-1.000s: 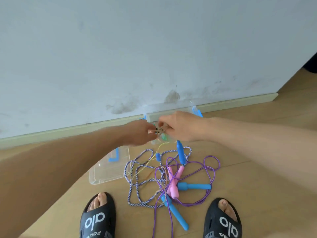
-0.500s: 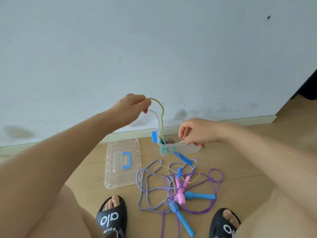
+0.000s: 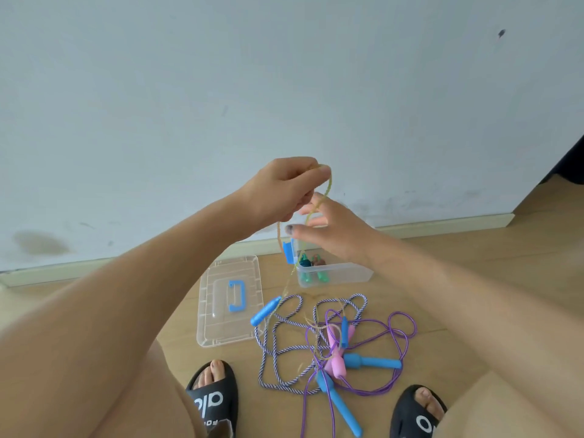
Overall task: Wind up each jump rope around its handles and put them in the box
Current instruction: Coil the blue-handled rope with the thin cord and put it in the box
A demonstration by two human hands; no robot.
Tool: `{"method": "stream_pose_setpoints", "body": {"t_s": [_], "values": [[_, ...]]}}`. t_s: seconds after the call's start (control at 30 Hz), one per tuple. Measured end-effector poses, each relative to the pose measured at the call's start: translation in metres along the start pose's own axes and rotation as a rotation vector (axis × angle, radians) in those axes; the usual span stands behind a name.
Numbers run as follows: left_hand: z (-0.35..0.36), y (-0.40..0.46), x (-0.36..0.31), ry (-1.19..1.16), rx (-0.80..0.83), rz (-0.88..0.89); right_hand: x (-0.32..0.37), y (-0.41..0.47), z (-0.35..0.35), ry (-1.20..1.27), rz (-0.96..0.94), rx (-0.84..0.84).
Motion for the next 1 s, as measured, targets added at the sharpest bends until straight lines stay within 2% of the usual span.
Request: {"method": "stream_pose_setpoints", "body": {"t_s": [0.07,0.17,0.27,0.37,0.53,0.63,0.7,0.77,0.83,0.9,0.93,1.0], "values": [[-0.004,0.004,0.004,0.095,-0.006,0.012,0.006,0.001,0.001,0.057,-0.021,-0.018],[-0.018,0.008,0.024,0.400,0.000,-0.025,-0.006,0.008,-0.011,0.127,0.068,-0.106],[-0.034,0.007,0.067,0.583,0.107,-0.222,-0.019,0.016,-0.045,0.113,0.099,-0.347],[-0.048,0.001,0.106,0.565,0.205,-0.433,-0.020,0.016,-0.068,-0.095,0.014,-0.482],[-0.068,-0.002,0.133,0.714,0.230,-0.588,-0.034,0.022,-0.073,-0.515,-0.018,-0.432],[-0.073,-0.002,0.139,0.687,0.210,-0.600,-0.041,0.026,-0.090,-0.439,0.066,-0.489],[-0.074,0.007,0.133,0.555,0.110,-0.533,-0.043,0.029,-0.083,-0.372,0.088,-0.380],[-0.071,0.014,0.124,0.496,0.055,-0.452,-0.040,0.029,-0.061,-0.354,0.082,-0.188],[-0.062,0.015,0.121,0.584,0.137,-0.417,-0.030,0.026,-0.046,-0.333,0.043,-0.119],[-0.047,0.009,0.120,0.686,0.274,-0.405,-0.008,0.024,-0.047,-0.324,-0.079,-0.219],[-0.039,0.007,0.116,0.632,0.314,-0.398,0.005,0.021,-0.047,-0.316,-0.153,-0.264],[-0.025,0.008,0.101,0.369,0.296,-0.356,0.026,0.014,-0.041,-0.280,-0.274,-0.239]]}}
Point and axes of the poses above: each hand's wrist, its own y-axis towards the middle knuckle, its own z-axis out of the palm, x = y × z, the point moved 7 cm from there along y, towards the middle knuckle, and after that the axes turned 6 degrees about -x, right-handed, at the moved point
